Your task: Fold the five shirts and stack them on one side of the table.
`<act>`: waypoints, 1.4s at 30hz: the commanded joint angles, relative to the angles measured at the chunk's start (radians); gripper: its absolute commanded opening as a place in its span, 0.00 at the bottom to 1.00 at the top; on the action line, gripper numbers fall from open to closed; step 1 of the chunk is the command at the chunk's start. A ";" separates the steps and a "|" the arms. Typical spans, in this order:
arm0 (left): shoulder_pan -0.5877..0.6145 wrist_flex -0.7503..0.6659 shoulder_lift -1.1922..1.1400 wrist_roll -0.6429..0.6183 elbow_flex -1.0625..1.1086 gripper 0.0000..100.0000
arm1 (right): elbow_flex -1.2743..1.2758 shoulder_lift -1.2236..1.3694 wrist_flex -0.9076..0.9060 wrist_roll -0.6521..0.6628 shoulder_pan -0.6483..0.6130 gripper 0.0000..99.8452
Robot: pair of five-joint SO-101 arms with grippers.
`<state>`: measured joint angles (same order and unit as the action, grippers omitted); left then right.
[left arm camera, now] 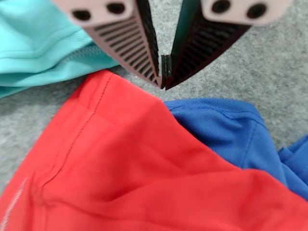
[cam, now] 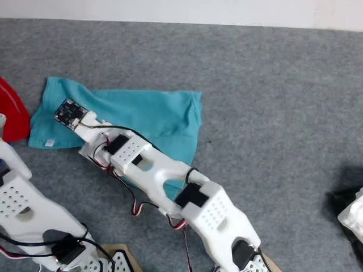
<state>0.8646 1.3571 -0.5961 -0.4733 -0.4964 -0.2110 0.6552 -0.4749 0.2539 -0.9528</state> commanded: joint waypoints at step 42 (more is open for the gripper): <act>-0.317 -0.167 0.012 -0.012 0.099 0.00 | -0.191 0.022 -0.128 -0.043 0.102 0.26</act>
<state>0.5792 1.2022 -0.5961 -0.4733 -0.3015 -0.3552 0.6966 -0.5976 0.2202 -0.8485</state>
